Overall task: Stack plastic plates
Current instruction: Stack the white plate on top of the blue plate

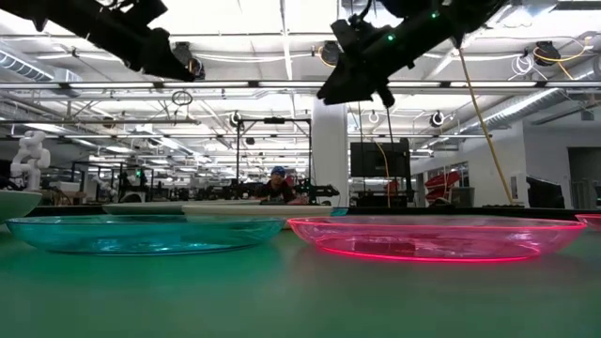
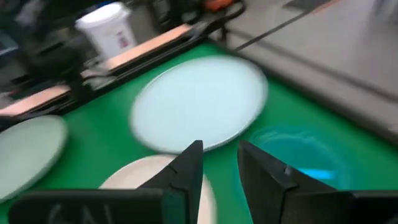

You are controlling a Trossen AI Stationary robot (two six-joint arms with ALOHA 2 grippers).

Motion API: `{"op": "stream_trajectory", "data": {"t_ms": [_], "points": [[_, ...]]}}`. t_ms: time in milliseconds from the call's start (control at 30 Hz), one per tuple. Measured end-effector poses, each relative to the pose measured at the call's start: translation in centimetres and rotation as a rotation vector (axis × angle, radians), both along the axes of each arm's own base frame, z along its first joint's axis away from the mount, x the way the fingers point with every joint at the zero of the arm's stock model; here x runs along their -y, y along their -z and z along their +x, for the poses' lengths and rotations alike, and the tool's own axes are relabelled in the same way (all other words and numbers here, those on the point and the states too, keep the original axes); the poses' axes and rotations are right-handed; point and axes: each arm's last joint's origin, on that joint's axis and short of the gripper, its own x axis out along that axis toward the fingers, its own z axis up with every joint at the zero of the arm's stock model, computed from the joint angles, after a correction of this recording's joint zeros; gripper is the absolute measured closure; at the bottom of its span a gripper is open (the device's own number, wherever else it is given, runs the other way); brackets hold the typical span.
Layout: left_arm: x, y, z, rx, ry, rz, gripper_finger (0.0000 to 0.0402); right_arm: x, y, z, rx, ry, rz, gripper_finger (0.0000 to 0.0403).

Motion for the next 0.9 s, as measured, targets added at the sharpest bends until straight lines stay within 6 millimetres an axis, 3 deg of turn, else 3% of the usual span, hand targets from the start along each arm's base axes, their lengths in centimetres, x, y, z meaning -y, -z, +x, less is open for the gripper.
{"op": "stream_trajectory", "data": {"t_ms": [200, 400, 500, 667, 900], "points": [[0.1, 0.4, -0.4, -0.071, 0.007, 0.010, 0.0303, -1.0, 1.2, 1.2, -0.092, -0.127, 0.077, 0.0310], [0.1, 0.6, -0.5, -0.085, 0.002, -0.001, 0.0303, -1.8, 0.0, 3.0, -0.217, -0.124, 0.050, 0.0310], [0.1, 0.6, -0.5, -0.086, -0.002, -0.001, 0.0303, -1.9, 0.3, 3.3, -0.282, -0.080, 0.127, 0.0310], [0.1, 0.6, -0.5, -0.081, -0.008, -0.004, 0.0303, -1.8, 1.7, 2.9, -0.357, 0.061, 0.318, 0.0309], [0.1, 0.5, -0.5, -0.099, -0.003, 0.016, 0.0303, -1.8, 5.0, 3.5, -0.462, 0.161, 0.410, 0.0295]]}}
